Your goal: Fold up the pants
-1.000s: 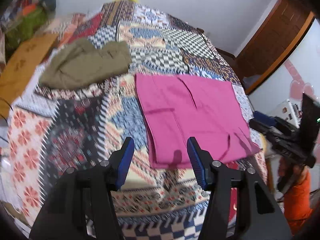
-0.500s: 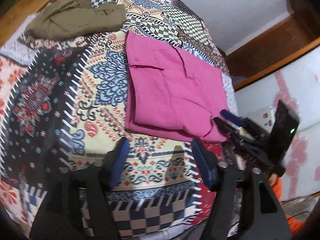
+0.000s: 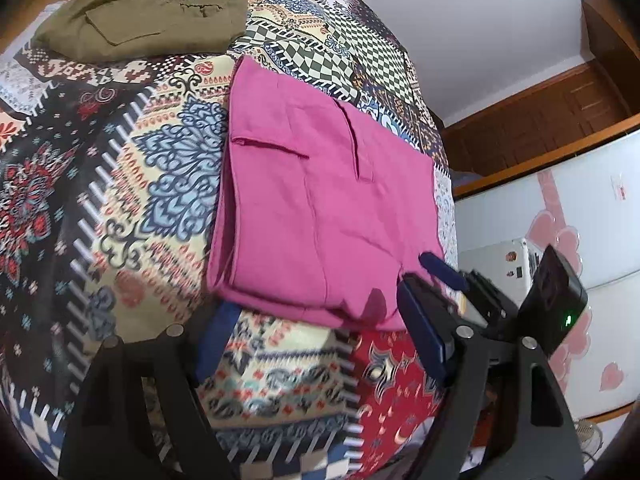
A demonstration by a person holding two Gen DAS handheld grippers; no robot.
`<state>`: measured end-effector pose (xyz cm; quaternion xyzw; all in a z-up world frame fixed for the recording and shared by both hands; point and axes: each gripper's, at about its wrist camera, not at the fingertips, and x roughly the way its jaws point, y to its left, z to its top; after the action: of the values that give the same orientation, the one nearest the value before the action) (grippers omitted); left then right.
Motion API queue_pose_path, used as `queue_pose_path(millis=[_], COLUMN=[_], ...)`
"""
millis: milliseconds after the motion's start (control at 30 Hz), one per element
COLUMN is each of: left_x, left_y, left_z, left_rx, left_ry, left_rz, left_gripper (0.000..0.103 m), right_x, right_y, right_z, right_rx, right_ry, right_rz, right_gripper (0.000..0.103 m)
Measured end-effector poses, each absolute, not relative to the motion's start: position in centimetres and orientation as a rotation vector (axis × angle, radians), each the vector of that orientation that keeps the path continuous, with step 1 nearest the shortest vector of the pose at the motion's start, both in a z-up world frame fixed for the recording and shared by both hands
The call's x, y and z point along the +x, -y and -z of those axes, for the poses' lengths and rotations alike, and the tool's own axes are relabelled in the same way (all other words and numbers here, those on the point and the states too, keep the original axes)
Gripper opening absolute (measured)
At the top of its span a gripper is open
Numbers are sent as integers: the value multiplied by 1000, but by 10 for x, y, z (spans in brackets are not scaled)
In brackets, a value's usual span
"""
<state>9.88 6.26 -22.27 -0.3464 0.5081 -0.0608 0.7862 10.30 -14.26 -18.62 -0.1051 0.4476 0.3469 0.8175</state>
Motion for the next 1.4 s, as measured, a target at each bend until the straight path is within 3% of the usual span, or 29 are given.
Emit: queue_pose_path(millis=[233, 467, 533, 733, 1133, 1400], left_x=[118, 140, 146, 148, 123, 92], left_y=[-60, -39, -37, -26, -58, -83], left_z=[225, 222, 223, 212, 181, 176], left_rx=[-751, -519, -485, -292, -205, -160], left_ry=[-1079, -1082, -1078, -1012, -885, -843], left_rz=[101, 25, 17, 21, -94, -177], left_gripper=[77, 55, 42, 28, 22, 22], right_x=[104, 106, 107, 110, 130, 134], right_y=[144, 146, 147, 148, 123, 52], right_z=[187, 189, 190, 190, 160, 179], right_rx=[-213, -194, -187, -144, -135, -278], right_ry=[-955, -963, -965, -978, -931, -1040], right_rz=[-750, -756, -757, -752, -741, -840], right_gripper=[43, 45, 46, 47, 47, 47])
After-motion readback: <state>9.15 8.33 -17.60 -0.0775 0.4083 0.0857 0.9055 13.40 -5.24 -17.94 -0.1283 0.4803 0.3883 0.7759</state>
